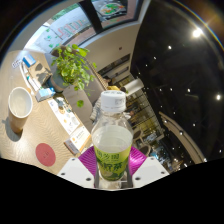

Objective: Pour water

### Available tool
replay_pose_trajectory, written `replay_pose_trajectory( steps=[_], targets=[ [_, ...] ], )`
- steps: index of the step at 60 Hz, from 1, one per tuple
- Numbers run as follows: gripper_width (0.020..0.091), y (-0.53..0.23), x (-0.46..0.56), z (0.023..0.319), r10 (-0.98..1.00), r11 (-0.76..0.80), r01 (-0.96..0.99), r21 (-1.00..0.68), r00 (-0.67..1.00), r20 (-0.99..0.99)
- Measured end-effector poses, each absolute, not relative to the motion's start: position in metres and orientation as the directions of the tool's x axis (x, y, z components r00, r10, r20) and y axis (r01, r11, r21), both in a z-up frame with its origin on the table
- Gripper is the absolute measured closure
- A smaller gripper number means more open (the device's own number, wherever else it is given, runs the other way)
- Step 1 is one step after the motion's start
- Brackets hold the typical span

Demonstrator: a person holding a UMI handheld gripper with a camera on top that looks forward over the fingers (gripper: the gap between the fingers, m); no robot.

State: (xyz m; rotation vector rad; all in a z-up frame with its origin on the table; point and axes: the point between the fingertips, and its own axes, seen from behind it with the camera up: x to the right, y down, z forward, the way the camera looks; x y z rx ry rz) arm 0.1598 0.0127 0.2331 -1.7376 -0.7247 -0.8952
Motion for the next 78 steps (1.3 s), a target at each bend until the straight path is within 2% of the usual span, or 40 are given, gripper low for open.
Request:
replay_pose_trajectory(
  steps=[10, 23, 31, 39, 48, 53, 59, 67, 78],
  targets=[
    [0.0731, 0.014, 0.091, 0.235, 0.105, -0.225, 0.969, -0.104, 0.130, 0.986],
    [0.0728, 0.016, 0.060, 0.207, 0.176, -0.200, 0.926, 0.319, -0.286, 0.942],
    [0.0730, 0.016, 0.055, 0.194, 0.220, -0.194, 0.873, 0.448, -0.406, 0.887],
    [0.0730, 0.012, 0.049, 0.192, 0.236, -0.184, 0.868, 0.461, -0.417, 0.878],
    [0.0728, 0.007, 0.047, 0.199, 0.244, -0.195, 0.927, 0.319, -0.270, 0.932],
    [0.0727, 0.001, 0.045, 0.207, 0.236, -0.213, 0.967, 0.136, -0.084, 0.968],
    [0.0726, -0.003, 0.050, 0.221, 0.222, -0.253, 0.955, -0.155, 0.213, 0.951],
    [0.0725, -0.009, 0.053, 0.227, 0.195, -0.311, 0.794, -0.523, 0.592, 0.782],
    [0.0727, -0.002, 0.059, 0.192, 0.213, -0.385, 0.465, -0.797, 0.885, 0.413]
  ],
)
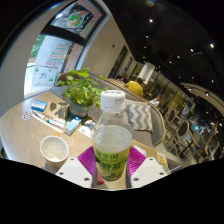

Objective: Pour water

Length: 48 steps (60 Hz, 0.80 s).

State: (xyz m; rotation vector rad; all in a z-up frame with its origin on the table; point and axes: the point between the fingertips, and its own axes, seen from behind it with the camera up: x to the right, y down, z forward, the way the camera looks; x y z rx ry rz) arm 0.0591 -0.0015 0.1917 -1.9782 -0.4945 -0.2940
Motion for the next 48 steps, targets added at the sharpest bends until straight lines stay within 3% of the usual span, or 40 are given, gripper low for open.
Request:
replay_pose_trajectory(
  steps=[10, 29, 48],
  targets=[
    [0.0724, 0.010, 0.062, 0.148, 0.226, -0.439, 0.225, -0.870, 0.965, 0.135],
    [0.0718, 0.017, 0.062, 0.065, 0.266, -0.503, 0.116, -0.856, 0.964, -0.025],
    [0.0594, 0.017, 0.063, 0.068, 0.272, -0.440, 0.118, -0.890, 0.962, -0.007]
  ],
)
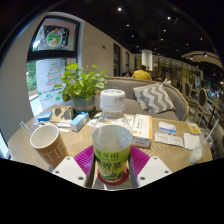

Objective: Pour water

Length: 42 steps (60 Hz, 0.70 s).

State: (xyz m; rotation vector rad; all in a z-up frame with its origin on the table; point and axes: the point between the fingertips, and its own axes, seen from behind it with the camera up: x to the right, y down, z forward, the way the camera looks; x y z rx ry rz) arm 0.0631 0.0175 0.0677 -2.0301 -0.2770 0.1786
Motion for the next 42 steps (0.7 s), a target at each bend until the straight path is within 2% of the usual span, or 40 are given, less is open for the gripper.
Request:
replay_pose_trajectory(
  steps=[2, 4, 5, 9, 12, 15, 31, 42],
  targets=[
    [0.0574, 0.017, 0.063, 0.065, 0.269, -0.455, 0.123, -0.882, 0.963, -0.004],
    [0.0522, 0.014, 0.066, 0.058, 0.263, -0.486, 0.135, -0.863, 0.965, 0.003],
    [0.0480, 0.012, 0.066, 0.054, 0.262, -0.503, 0.142, -0.853, 0.965, 0.006],
    [0.0234, -0.003, 0.070, 0.050, 0.251, -0.552, 0.141, -0.822, 0.968, -0.003],
    [0.0277, -0.015, 0.073, 0.057, 0.226, -0.569, 0.119, -0.814, 0.974, -0.015],
    [0.0246, -0.029, 0.077, 0.063, 0.193, -0.594, 0.111, -0.797, 0.981, -0.007],
    [0.0250, -0.155, 0.077, 0.142, 0.021, -0.689, 0.051, -0.723, 0.999, 0.050],
    [0.0249, -0.213, 0.061, 0.187, -0.035, -0.674, 0.021, -0.739, 0.998, 0.060]
  ],
)
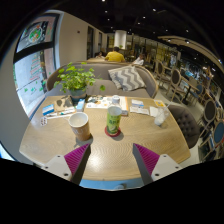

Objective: Pour water

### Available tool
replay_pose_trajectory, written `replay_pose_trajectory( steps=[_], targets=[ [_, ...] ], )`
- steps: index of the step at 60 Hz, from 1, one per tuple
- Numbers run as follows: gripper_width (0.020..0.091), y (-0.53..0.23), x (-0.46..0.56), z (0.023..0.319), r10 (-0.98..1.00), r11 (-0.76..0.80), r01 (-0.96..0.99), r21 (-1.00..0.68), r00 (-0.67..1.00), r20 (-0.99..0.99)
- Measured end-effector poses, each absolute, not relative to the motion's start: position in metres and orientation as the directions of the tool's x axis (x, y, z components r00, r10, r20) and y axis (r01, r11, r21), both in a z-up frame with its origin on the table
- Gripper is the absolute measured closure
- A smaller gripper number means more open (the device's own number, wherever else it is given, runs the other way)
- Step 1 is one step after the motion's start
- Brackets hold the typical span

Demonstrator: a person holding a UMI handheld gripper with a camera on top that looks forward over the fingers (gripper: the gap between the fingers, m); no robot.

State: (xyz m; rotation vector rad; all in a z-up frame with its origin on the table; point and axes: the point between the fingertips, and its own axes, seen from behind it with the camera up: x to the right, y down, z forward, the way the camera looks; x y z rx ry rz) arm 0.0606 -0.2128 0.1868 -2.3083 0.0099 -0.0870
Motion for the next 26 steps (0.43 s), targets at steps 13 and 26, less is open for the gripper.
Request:
replay_pose_trajectory(
  steps=[13, 26],
  targets=[
    [0.0249, -0.237, 0.056, 0.211, -0.047, -0.652, 0.038, -0.758, 0.995, 0.091],
    [0.0246, -0.239, 0.053, 0.220, -0.045, -0.630, 0.054, -0.775, 0.993, 0.105]
  ],
)
